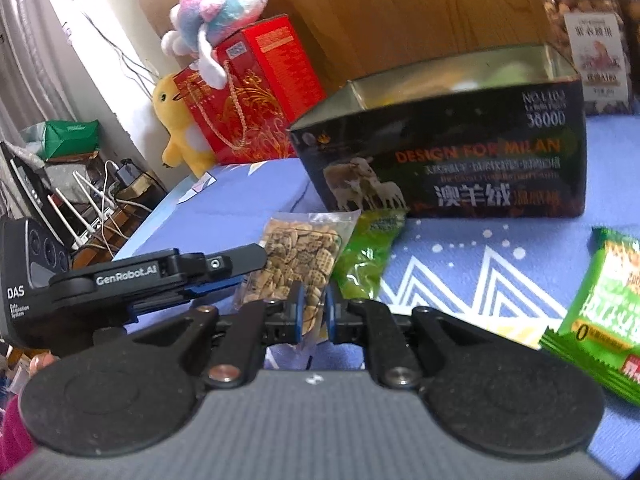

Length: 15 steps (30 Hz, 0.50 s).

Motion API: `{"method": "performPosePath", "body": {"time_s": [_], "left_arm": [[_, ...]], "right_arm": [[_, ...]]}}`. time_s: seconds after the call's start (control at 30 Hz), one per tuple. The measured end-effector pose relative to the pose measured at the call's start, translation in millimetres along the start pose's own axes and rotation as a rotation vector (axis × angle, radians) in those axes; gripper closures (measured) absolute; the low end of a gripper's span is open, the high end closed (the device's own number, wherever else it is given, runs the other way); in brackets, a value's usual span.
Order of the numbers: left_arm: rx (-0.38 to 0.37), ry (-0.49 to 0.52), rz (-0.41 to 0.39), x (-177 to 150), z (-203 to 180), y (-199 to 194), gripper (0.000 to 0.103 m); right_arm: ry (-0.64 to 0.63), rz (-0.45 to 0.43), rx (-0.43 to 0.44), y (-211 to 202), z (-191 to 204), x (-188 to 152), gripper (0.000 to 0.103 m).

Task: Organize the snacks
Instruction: 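Carry the peanut bag in the left tool while the right tool carries the seed bag over the tin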

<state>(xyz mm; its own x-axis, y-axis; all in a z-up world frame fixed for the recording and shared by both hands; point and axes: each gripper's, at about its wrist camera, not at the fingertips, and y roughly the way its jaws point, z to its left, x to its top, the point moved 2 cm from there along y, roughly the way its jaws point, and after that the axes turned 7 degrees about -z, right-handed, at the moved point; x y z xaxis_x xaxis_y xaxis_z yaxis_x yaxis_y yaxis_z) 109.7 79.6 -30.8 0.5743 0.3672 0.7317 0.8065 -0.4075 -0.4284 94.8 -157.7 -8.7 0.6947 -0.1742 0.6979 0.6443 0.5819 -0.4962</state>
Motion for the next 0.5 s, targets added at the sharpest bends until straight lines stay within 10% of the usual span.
{"method": "performPosePath", "body": {"time_s": [0.27,0.5], "left_arm": [[-0.027,0.028,0.010,-2.5,-6.2,0.4,0.066],[-0.012,0.022,-0.032,0.9,-2.9,-5.0,0.077]], "right_arm": [[0.068,0.027,0.035,2.7,-8.2,-2.0,0.076],[-0.008,-0.034,0.028,-9.3,5.2,-0.2,0.087]]}}
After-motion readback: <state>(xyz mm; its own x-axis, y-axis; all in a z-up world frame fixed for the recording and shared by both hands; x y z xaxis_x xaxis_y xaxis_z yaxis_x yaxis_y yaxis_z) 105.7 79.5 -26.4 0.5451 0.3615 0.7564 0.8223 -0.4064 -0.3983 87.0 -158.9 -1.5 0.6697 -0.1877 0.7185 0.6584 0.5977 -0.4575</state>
